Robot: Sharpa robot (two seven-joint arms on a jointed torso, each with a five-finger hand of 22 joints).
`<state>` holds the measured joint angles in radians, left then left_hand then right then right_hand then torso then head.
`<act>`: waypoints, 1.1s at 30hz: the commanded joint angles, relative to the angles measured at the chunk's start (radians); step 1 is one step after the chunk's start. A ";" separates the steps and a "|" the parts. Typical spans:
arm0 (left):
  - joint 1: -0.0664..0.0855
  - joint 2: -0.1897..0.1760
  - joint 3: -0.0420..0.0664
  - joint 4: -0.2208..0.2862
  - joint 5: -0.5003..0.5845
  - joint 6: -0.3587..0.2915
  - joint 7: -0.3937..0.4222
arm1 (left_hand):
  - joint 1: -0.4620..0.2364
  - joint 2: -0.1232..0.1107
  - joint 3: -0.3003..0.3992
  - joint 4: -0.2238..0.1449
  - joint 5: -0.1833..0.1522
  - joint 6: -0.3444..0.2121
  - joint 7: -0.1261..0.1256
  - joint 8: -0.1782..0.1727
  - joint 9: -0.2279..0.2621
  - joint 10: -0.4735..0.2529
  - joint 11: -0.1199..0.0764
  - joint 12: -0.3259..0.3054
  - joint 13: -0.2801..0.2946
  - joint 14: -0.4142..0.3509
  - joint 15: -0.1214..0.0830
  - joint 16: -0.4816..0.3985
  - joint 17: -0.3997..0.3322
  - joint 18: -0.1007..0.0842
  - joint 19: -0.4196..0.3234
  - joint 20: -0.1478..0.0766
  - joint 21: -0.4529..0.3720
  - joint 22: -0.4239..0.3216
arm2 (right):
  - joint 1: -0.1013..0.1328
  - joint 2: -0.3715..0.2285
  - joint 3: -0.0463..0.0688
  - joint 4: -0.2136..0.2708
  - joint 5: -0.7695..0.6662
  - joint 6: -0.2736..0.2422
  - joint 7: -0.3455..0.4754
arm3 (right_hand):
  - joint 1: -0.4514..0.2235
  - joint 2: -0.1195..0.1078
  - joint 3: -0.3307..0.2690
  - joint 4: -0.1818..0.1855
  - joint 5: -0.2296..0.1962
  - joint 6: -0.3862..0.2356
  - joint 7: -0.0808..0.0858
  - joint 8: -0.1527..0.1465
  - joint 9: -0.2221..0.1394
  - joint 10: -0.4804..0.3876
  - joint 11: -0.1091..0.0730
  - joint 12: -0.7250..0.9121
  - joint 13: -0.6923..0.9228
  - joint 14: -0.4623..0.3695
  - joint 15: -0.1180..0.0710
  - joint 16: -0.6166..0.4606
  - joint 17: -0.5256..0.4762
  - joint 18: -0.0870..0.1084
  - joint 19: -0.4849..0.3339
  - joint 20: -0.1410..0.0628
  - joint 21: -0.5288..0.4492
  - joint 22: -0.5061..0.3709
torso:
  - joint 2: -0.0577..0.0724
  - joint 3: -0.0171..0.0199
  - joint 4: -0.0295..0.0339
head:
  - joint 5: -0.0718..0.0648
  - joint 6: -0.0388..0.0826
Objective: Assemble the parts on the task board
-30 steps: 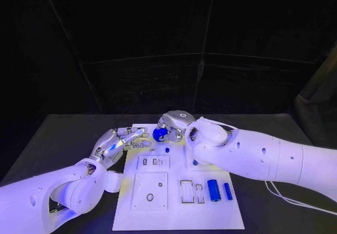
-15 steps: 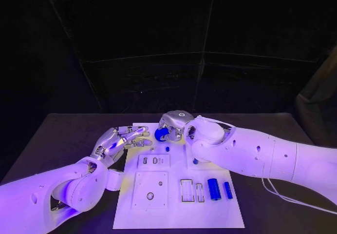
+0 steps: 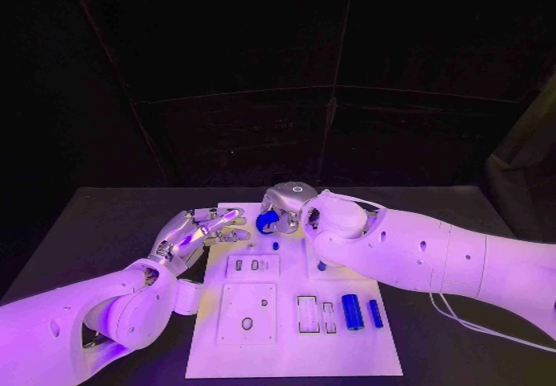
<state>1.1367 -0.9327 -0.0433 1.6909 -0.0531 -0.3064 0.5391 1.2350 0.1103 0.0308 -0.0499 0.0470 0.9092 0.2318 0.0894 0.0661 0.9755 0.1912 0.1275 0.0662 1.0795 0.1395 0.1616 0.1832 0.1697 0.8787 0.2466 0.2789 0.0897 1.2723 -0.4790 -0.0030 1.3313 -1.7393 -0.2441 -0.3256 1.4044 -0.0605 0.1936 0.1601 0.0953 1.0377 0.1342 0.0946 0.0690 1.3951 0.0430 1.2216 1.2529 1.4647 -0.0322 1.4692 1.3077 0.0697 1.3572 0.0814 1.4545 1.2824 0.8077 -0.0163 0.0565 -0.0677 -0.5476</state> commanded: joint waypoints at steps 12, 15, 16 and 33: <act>0.002 0.000 0.001 0.002 -0.001 0.017 -0.002 | 0.011 0.001 0.002 -0.006 0.006 -0.007 0.016 -0.001 0.001 -0.003 -0.001 -0.001 0.000 -0.001 -0.001 -0.005 0.001 0.014 0.002 0.003 -0.003 -0.001 | -0.001 -0.001 -0.002 -0.005 -0.018 0.009 -0.038 | -0.080 -0.028 -0.023 0.041 -0.012 -0.047 0.011 -0.030 -0.002 -0.031 0.015 -0.048 -0.033 0.065 0.019 -0.007 0.071 -0.005 -0.003 0.018 -0.003 -0.005 | 0.000 -0.0002 0.0003 | -0.002 0.000; 0.002 0.000 0.001 0.001 -0.001 0.017 -0.002 | 0.011 0.001 0.002 -0.006 0.006 -0.007 0.016 -0.001 0.001 -0.003 -0.001 -0.001 0.000 -0.001 -0.001 -0.005 0.001 0.014 0.002 0.003 -0.003 -0.001 | -0.001 -0.003 -0.002 -0.005 -0.018 0.010 -0.041 | -0.083 -0.029 -0.024 0.044 -0.012 -0.048 0.012 -0.029 -0.002 -0.031 0.016 -0.048 -0.033 0.065 0.019 -0.007 0.072 -0.005 -0.003 0.018 -0.003 -0.006 | 0.000 -0.0001 0.0003 | -0.002 -0.001; 0.002 0.000 0.001 0.001 -0.001 0.017 -0.002 | 0.011 0.001 0.002 -0.006 0.006 -0.007 0.016 -0.001 0.001 -0.003 -0.001 -0.001 0.000 -0.001 -0.001 -0.005 0.001 0.014 0.002 0.003 -0.003 -0.001 | -0.001 -0.004 -0.002 -0.004 -0.018 0.010 -0.042 | -0.084 -0.029 -0.024 0.044 -0.012 -0.048 0.012 -0.029 -0.001 -0.031 0.016 -0.048 -0.033 0.065 0.019 -0.007 0.072 -0.005 -0.003 0.018 -0.003 -0.006 | 0.000 0.0003 0.0000 | -0.002 -0.001; 0.002 0.000 0.001 0.000 -0.001 0.017 -0.004 | 0.013 0.001 0.003 -0.008 0.006 -0.007 0.016 -0.001 0.001 -0.003 -0.001 -0.001 0.000 -0.001 -0.001 -0.007 0.001 0.014 0.002 0.003 -0.004 -0.002 | -0.001 -0.015 -0.002 0.005 -0.009 0.003 -0.039 | -0.101 -0.040 -0.036 0.059 -0.007 -0.052 0.012 -0.027 0.000 -0.032 0.017 -0.051 -0.035 0.065 0.020 -0.009 0.070 -0.005 -0.004 0.020 -0.005 -0.007 | 0.000 -0.0002 0.0004 | -0.005 -0.003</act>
<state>1.1369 -0.9330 -0.0433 1.6895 -0.0531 -0.3021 0.5335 1.2350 0.1103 0.0348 -0.0539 0.0470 0.9092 0.2318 0.0894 0.0661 0.9755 0.1912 0.1275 0.0662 1.0796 0.1395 0.1616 0.1829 0.1697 0.8787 0.2466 0.2789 0.0890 1.2693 -0.4923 -0.0050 1.3328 -1.7497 -0.2392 -0.3649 1.3125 -0.1004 0.1591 0.2114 0.0850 0.9936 0.1461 0.0693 0.0685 1.3700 0.0607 1.1757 1.2186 1.4650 -0.0178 1.4654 1.3077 0.0698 1.3527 0.0929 1.4544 1.2754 0.8076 -0.0163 0.0570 -0.0715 -0.5498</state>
